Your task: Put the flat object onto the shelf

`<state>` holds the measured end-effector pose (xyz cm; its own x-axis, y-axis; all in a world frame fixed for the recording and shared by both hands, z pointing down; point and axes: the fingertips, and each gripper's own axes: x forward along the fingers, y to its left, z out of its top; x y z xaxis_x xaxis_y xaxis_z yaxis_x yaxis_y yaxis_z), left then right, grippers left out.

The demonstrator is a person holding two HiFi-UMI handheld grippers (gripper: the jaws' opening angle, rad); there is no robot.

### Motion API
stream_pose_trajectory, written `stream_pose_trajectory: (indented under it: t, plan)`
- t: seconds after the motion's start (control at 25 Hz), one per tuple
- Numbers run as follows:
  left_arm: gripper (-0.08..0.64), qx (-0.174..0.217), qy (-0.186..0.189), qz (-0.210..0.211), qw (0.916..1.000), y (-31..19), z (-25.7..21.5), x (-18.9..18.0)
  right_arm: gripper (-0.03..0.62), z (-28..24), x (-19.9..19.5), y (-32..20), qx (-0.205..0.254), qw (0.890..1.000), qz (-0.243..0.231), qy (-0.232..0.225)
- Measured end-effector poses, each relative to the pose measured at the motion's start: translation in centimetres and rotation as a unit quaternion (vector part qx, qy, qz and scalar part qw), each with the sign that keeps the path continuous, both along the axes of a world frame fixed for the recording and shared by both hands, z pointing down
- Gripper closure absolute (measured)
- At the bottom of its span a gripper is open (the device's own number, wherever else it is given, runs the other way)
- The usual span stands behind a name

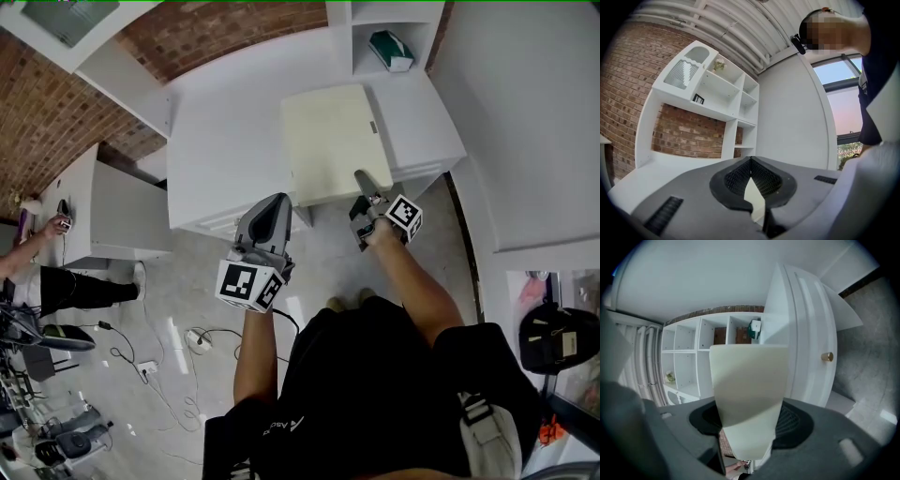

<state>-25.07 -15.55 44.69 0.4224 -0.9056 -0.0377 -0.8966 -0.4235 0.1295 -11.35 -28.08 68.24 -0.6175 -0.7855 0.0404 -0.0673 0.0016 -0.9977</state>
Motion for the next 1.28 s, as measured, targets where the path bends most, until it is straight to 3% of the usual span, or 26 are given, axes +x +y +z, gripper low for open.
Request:
stream_pose_trajectory:
  t: [0.52, 1.28]
  plan:
    - [0.561, 0.042, 0.023, 0.016, 0.9987, 0.7, -3.1, 0.5, 0.319, -10.5, 5.1, 5.2, 0.024, 0.999, 0.022, -0.020]
    - [0.561, 0.105, 0.027, 0.127, 0.9860, 1.7, -9.1, 6.1, 0.319, -27.4, 11.7, 6.2, 0.090, 0.988, 0.103, -0.065]
